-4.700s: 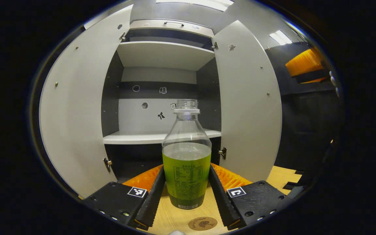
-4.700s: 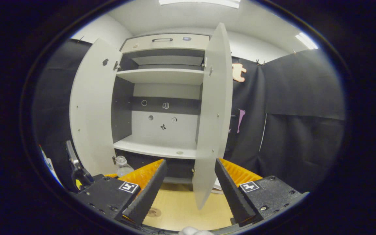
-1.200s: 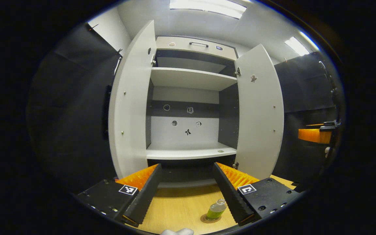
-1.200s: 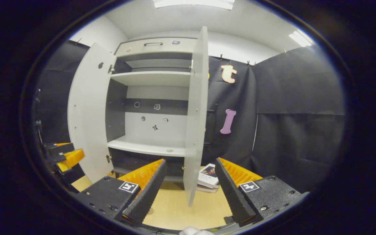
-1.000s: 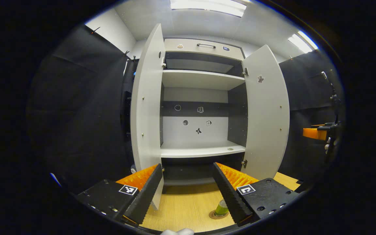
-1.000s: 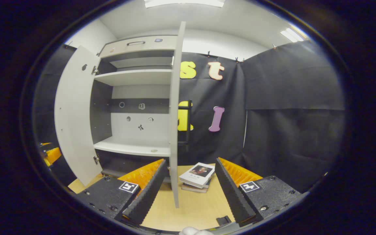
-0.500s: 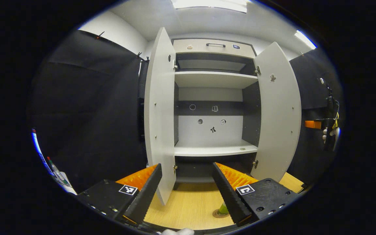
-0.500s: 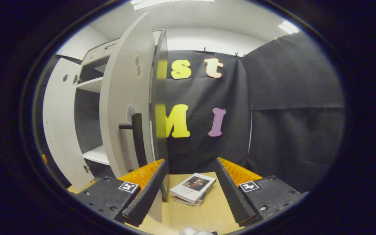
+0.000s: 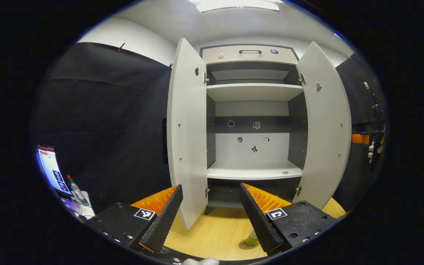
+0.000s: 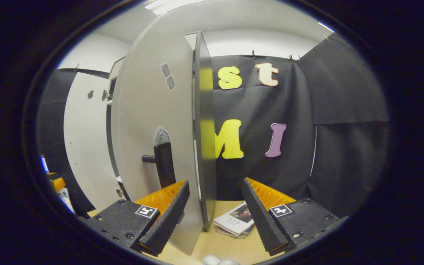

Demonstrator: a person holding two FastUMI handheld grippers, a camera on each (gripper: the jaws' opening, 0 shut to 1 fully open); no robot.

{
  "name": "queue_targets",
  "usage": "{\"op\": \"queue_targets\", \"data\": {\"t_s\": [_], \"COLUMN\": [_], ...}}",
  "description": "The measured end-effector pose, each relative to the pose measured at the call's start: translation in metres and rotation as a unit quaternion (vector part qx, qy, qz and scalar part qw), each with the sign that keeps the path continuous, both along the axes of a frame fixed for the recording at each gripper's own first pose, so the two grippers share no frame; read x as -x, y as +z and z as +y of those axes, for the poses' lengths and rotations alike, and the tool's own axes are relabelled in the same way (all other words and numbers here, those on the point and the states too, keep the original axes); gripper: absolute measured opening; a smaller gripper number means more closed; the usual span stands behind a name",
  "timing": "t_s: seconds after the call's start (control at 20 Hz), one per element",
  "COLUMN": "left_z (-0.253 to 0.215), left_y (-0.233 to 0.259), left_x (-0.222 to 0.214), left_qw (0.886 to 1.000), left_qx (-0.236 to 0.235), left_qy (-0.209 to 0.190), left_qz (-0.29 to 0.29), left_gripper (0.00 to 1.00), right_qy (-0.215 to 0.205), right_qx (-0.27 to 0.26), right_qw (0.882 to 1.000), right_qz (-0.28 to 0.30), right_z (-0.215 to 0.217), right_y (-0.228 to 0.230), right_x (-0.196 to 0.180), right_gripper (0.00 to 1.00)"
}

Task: Grasp the bottle in the cabinet with the left hand and place it on the coaster, then close the right door with the right hand and the left door with the left hand.

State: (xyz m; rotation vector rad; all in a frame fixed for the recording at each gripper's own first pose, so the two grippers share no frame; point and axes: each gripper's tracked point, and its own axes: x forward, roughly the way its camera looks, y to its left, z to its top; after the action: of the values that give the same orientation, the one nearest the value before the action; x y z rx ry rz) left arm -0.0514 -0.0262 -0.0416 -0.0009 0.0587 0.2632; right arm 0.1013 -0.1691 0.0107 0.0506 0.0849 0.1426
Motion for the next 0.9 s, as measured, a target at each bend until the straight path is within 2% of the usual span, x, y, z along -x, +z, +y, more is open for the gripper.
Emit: {"op": "queue_targets", "data": {"t_s": [0.2,0.45,0.55,0.7,0.75,0.9], "left_z": [0.004,0.028,0.042,0.057,0.059,0.068], "left_y": [-0.004,-0.008,-0.009,-0.013,-0.015,-0.018], "left_x": [0.003,0.005,0.004,0.001,0.001,-0.003], "left_qw": [1.000,1.000,1.000,1.000,1.000,0.999], "left_qx": [-0.002,-0.002,-0.004,-0.003,-0.002,0.003], "left_qy": [0.004,-0.005,-0.006,-0.016,-0.021,-0.031], "left_qz": [0.002,0.002,0.003,0.004,0.004,0.006], "left_gripper": [0.94,0.95,0.95,0.95,0.95,0.95], "right_qy": [0.028,0.011,0.003,0.020,0.020,0.011], "right_qx": [0.016,0.014,0.020,0.007,0.010,0.017], "right_qw": [0.999,1.000,1.000,1.000,1.000,0.999], "right_qz": [-0.001,0.000,0.000,-0.009,-0.012,-0.031], "right_z": [0.044,0.092,0.112,0.152,0.160,0.166], "right_y": [0.001,-0.002,-0.006,-0.004,-0.003,0.008], "right_x": [0.003,-0.006,-0.012,-0.018,-0.019,-0.007], "right_gripper": [0.96,0.94,0.96,0.96,0.94,0.96]}}
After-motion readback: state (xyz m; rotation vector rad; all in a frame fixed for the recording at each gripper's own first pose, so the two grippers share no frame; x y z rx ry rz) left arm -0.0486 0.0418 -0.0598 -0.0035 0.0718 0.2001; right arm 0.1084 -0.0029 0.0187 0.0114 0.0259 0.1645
